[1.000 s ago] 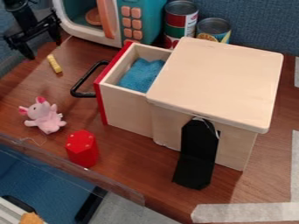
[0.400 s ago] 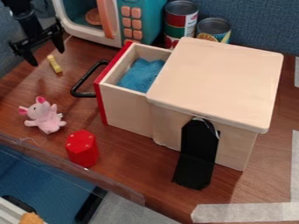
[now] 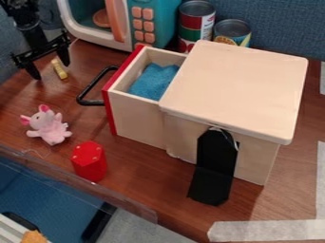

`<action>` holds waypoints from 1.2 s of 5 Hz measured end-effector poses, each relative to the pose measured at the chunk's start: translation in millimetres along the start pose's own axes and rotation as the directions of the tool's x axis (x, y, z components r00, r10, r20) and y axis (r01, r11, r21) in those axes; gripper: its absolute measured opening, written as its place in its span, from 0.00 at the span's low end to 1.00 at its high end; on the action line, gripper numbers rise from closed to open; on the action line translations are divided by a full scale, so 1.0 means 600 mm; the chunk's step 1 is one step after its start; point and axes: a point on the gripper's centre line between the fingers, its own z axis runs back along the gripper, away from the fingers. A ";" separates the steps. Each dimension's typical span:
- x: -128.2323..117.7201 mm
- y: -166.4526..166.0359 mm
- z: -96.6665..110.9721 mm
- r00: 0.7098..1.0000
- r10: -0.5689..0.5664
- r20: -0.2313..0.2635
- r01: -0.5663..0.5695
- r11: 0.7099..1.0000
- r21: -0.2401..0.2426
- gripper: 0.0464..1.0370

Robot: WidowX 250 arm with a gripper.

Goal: Grab the yellow object and put it inside the drawer

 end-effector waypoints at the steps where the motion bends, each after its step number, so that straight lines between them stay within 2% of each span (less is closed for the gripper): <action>1: -0.001 0.006 -0.009 1.000 0.006 0.006 -0.006 1.000 0.015 0.62; 2: -0.002 0.009 -0.011 1.000 0.007 0.013 -0.007 1.000 0.019 0.30; 3: -0.006 0.008 -0.009 1.000 0.010 0.004 -0.010 1.000 0.014 0.15; 4: -0.009 -0.006 0.026 1.000 0.011 -0.004 -0.011 1.000 -0.019 0.14; 5: -0.002 -0.047 0.111 0.999 -0.009 0.045 0.013 0.996 -0.092 0.14; 6: -0.025 -0.086 0.182 0.997 -0.064 0.050 0.071 0.985 -0.155 0.14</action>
